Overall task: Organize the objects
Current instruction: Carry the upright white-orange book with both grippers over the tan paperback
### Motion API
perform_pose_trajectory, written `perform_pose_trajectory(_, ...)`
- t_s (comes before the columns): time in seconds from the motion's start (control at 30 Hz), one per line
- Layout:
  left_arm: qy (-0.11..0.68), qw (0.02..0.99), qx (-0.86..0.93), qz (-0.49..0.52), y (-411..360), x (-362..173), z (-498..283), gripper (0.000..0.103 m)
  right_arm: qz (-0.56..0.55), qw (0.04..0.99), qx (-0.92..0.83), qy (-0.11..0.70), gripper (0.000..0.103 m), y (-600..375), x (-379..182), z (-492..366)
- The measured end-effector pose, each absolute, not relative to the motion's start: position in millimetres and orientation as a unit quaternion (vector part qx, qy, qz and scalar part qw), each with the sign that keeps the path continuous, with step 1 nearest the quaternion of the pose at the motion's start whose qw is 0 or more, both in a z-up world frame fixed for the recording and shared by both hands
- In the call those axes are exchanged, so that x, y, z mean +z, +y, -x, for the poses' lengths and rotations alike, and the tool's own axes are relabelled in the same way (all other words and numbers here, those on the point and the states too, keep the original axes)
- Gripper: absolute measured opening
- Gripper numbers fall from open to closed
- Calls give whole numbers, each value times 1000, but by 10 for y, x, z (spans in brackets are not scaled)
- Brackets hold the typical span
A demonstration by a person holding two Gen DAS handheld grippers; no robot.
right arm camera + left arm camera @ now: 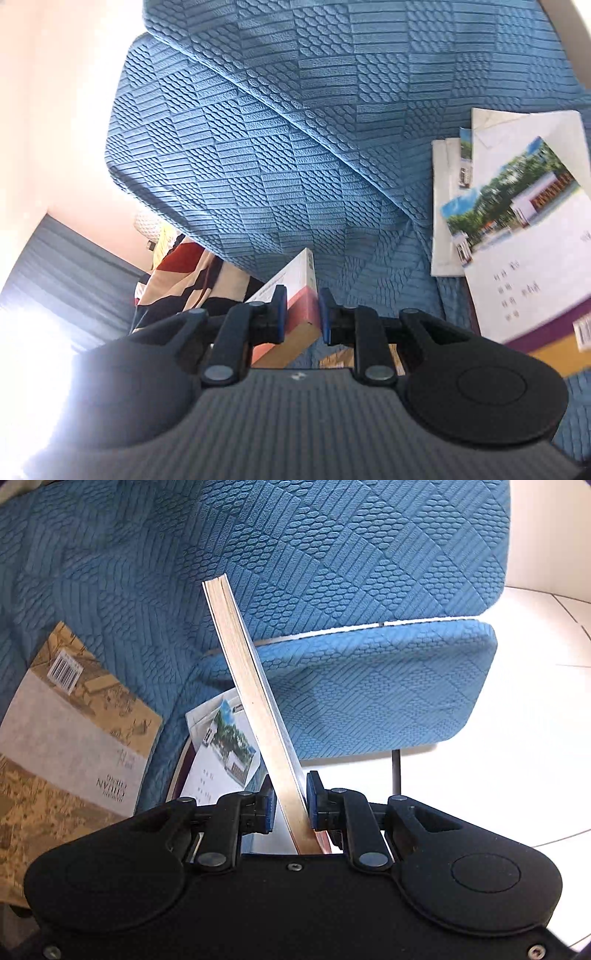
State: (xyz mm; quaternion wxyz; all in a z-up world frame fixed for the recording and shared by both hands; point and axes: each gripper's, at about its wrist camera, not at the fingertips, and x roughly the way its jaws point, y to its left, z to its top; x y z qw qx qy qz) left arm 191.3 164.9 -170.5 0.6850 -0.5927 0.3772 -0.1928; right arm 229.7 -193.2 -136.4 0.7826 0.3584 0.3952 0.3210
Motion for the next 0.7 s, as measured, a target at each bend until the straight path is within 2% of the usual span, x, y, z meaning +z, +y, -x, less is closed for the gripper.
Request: perform_pose_trajectory(0.7, 438, 655, -152, 597, 1709, -2644, -1625, 15, -403, 739, 281, 461, 20, -2067, -2295, -1644)
